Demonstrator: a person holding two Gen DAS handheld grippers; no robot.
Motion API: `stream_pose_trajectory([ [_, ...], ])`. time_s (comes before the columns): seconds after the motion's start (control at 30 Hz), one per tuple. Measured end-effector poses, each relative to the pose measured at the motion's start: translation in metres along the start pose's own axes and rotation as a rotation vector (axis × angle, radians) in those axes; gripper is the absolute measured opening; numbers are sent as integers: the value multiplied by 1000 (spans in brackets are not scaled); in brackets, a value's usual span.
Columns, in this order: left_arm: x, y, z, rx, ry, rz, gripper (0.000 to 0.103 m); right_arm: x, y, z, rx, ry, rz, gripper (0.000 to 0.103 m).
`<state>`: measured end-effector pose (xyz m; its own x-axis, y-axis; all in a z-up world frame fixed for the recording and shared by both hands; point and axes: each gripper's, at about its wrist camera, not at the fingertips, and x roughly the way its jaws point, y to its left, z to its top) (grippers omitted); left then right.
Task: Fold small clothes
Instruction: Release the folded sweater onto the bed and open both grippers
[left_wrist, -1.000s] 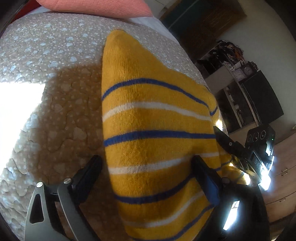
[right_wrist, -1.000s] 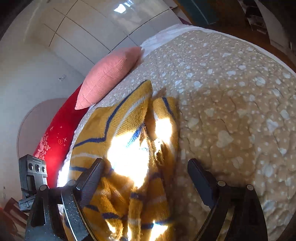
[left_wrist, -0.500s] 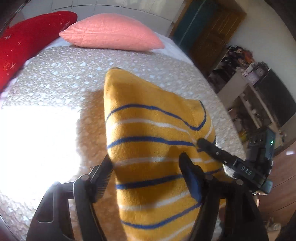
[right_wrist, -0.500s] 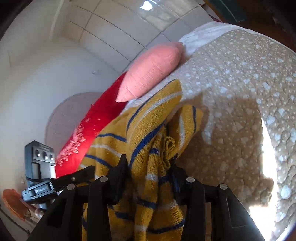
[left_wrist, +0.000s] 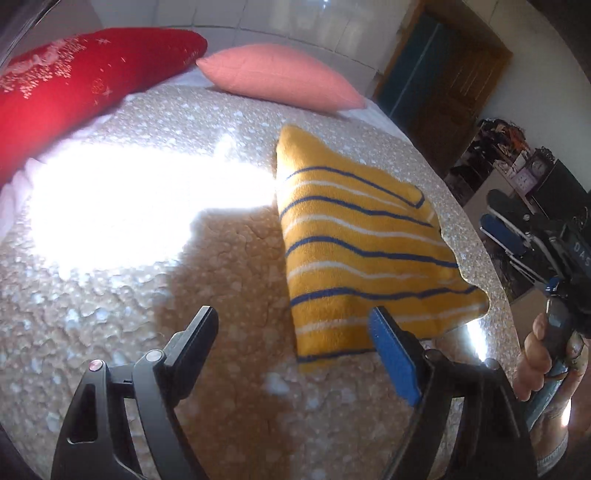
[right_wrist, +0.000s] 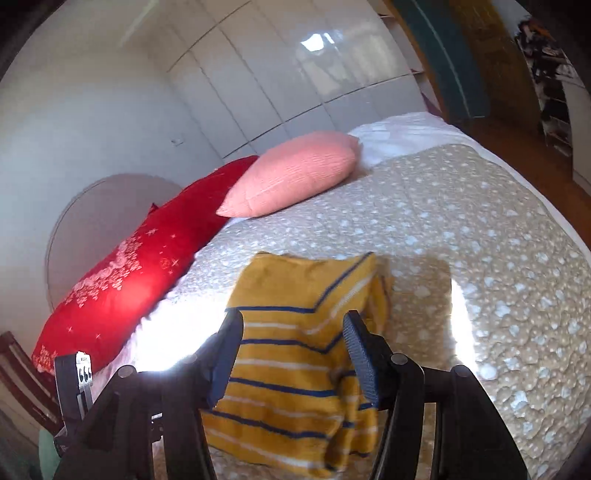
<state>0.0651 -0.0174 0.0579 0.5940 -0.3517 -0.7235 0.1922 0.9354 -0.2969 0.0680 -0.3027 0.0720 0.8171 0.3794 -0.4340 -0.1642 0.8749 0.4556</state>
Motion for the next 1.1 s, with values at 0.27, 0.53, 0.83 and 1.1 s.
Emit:
stream_pose_trajectory([
  [0.27,-133,-2,-30,136,-518,424,103,23,-6,-95,-53,156,-191,52],
  [0.53,-166,-11,-43,134,-548,461,103,-61,-21,-149,30,101,-292,56],
  [0.83,-136,-66,-72,260,-346,353,103,-116,-8,-164,54,7,-394,69],
  [1.1,-134,-87,-99,332,-229,349,103,-133,8,-162,57,-20,-420,78],
])
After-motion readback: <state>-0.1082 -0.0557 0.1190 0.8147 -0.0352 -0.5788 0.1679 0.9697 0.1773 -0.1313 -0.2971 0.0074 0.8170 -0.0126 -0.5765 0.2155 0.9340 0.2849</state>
